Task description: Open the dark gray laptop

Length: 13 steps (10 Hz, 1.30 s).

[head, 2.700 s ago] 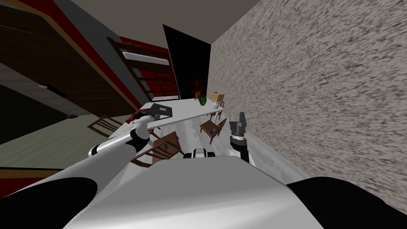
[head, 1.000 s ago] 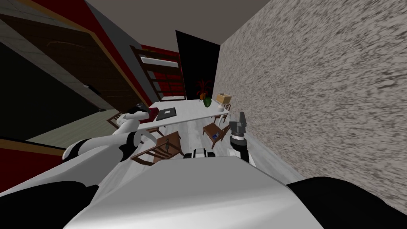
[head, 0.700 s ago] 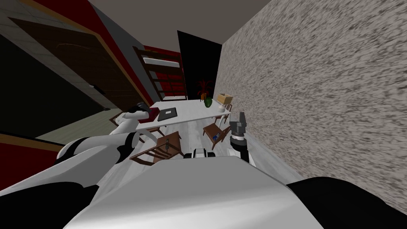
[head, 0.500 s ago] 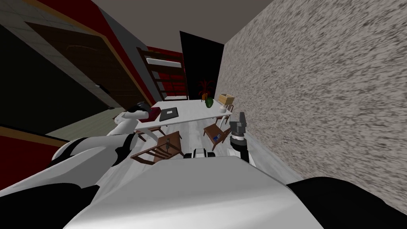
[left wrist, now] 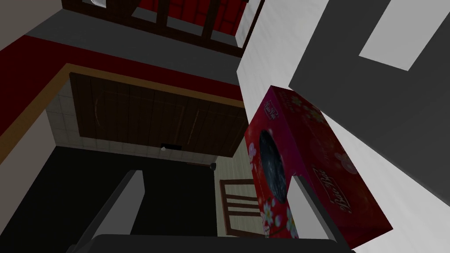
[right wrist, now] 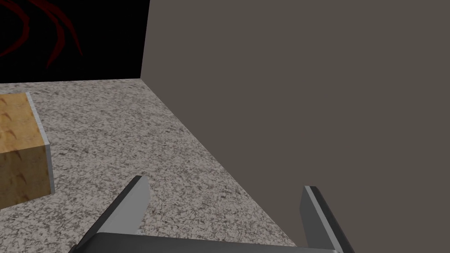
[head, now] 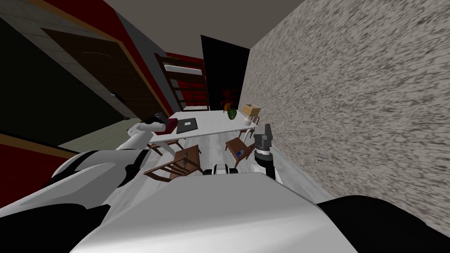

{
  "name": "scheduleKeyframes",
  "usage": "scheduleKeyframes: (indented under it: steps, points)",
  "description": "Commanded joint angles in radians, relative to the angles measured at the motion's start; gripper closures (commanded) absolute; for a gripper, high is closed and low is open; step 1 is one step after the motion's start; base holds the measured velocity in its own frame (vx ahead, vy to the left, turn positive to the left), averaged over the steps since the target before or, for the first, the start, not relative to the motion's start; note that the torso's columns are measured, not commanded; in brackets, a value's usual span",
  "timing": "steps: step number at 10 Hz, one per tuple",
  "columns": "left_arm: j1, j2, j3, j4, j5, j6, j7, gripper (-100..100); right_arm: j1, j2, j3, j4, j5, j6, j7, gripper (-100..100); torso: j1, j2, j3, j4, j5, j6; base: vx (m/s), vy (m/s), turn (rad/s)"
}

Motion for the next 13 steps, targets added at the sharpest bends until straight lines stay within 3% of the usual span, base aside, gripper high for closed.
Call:
scheduleKeyframes:
  steps: [1, 2, 3, 5, 6, 7, 8, 13]
  points:
    - [0.016, 0.025, -0.082, -0.04, 0.038, 0.021, 0.063, -100, 0.0, 0.0, 0.0, 0.0, 0.0, 0.0, 0.0, 0, -0.001, 0.0, 0.0, 0.0, 0.0, -0.001, 0.047, -0.049, 0.097]
    - [0.016, 0.025, -0.109, -0.04, 0.038, 0.021, 0.063, -100, 0.0, 0.0, 0.0, 0.0, 0.0, 0.0, 0.0, 0, 0.0, 0.0, 0.0, 0.0, 0.0, 0.0, 0.021, -0.021, 0.007]
    - [0.031, 0.052, -0.137, -0.072, 0.081, 0.036, 0.111, -100, 0.0, 0.0, 0.0, 0.0, 0.0, 0.0, 0.0, 0, 0.001, 0.001, 0.001, 0.0, 0.0, 0.0, 0.042, -0.035, 0.16]
    - [0.031, 0.052, -0.195, -0.072, 0.081, 0.036, 0.122, -100, 0.0, 0.0, 0.0, 0.0, 0.0, 0.0, 0.0, 0, 0.0, 0.0, 0.0, 0.0, 0.0, 0.0, 0.033, -0.027, 0.04]
    - [0.031, 0.052, -0.205, -0.072, 0.081, 0.036, 0.122, -100, 0.0, 0.0, 0.0, 0.0, 0.0, 0.0, 0.0, 0, 0.001, 0.001, 0.001, 0.0, 0.0, 0.0, 0.002, -0.003, -0.017]
    - [0.035, 0.049, -0.188, -0.081, 0.072, 0.042, 0.125, -100, 0.0, 0.0, 0.0, 0.0, 0.0, 0.0, 0.0, 0, 0.001, 0.002, 0.001, 0.001, 0.0, -0.001, 0.0, 0.0, 0.0]
    - [0.035, 0.049, -0.19, -0.08, 0.073, 0.041, 0.125, 0, 0.0, 0.0, 0.0, 0.0, 0.0, 0.0, 0.0, 0, 0.001, 0.002, 0.001, 0.001, 0.0, -0.001, 0.0, 0.0, 0.0]
    - [0.035, 0.049, -0.19, -0.08, 0.073, 0.041, 0.125, 0, 0.0, 0.0, 0.0, 0.0, 0.0, 0.0, 0.0, 0, 0.0, 0.0, 0.0, 0.0, 0.0, -0.001, 0.0, 0.0, 0.0]
